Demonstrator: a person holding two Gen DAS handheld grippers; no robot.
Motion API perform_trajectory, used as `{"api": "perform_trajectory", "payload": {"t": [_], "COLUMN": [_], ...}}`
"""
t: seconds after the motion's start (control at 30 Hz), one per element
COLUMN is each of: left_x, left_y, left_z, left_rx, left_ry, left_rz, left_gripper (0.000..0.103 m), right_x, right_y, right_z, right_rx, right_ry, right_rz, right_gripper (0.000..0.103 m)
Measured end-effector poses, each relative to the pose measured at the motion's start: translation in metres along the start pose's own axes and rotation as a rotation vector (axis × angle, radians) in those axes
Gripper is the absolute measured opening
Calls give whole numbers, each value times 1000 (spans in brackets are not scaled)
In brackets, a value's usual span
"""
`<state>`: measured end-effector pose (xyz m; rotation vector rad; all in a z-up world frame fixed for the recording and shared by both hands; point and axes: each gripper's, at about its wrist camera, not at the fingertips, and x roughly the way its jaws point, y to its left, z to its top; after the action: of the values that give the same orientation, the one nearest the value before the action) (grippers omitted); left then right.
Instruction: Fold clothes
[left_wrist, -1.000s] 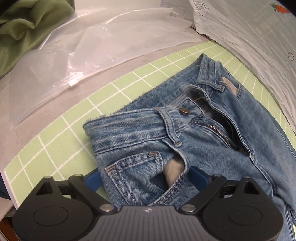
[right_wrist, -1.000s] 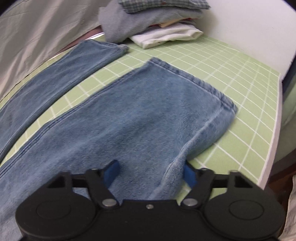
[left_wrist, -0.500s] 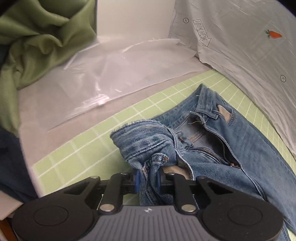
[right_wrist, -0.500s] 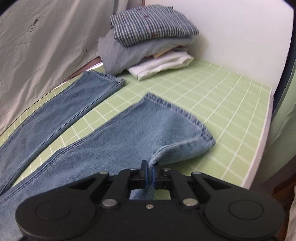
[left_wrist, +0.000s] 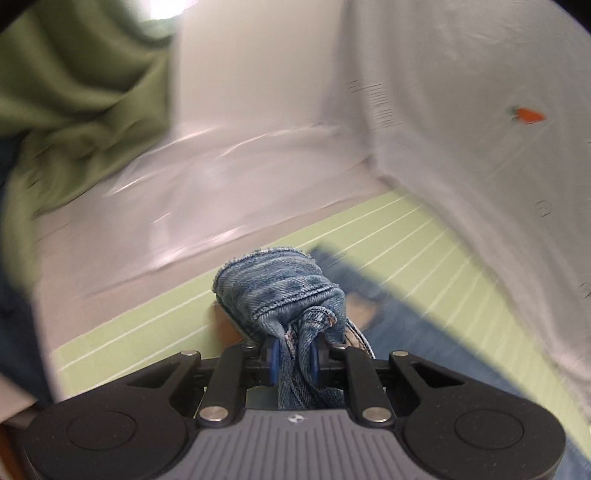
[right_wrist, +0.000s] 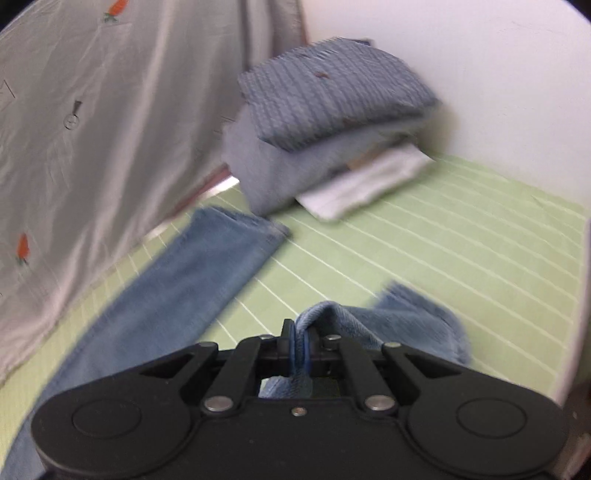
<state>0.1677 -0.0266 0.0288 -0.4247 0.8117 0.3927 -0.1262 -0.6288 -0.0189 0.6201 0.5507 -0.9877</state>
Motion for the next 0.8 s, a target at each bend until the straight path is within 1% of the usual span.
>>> {"api": "perform_trajectory", "payload": {"t": [0.07,0.1,0.13,0.17,0.2,0.23,0.27,0.3,0.33,0.37,0.4,0.43,0.53,0.63,0.7,0.77,0.8], "left_x": [28,47,66,84,102,118,128,132,134,133,132,132,133,135,135,134,134], "left_y": [-37,-50,-64,-77,-87,-98,-107,-112,-116,-117,-117,-118,-109,-99,-95,-91,-89], "left_z": [16,25,35,44,50,56,56,53,49,42,34,26,3,-14,-21,-27,-28], "left_rx": [6,0,-7,-11,-7,-4,0,4,14,40,65,95,189,222,240,258,266], "left_ry": [-21,-18,-15,-6,19,44,63,64,62,50,39,33,83,142,153,162,159], "left_rz": [-27,-30,-33,-32,-20,-9,-2,-14,-23,-23,-23,-20,15,24,38,51,52], "left_gripper": [18,18,20,25,28,32,39,45,56,67,70,72,73,73,74,79,80], "right_x": [35,56,77,100,122,143,158,170,177,180,182,183,185,185,184,183,183], "right_y": [41,63,85,112,138,162,181,196,205,207,207,204,184,155,135,115,107], "right_z": [31,45,60,74,84,91,95,97,97,93,87,80,53,29,20,13,11], "right_rx": [-72,-107,-141,-188,-234,-276,-307,-333,-350,-360,-369,-378,-415,-431,-391,-344,-316], "right_ry": [-23,-27,-30,-24,-21,-24,-18,-8,-6,-4,0,10,52,98,119,139,146], "right_rz": [36,47,59,72,74,70,63,55,57,62,66,55,-15,-94,-127,-161,-173], "right_gripper": [5,5,5,6,12,20,42,57,61,65,70,71,72,72,74,78,79]}}
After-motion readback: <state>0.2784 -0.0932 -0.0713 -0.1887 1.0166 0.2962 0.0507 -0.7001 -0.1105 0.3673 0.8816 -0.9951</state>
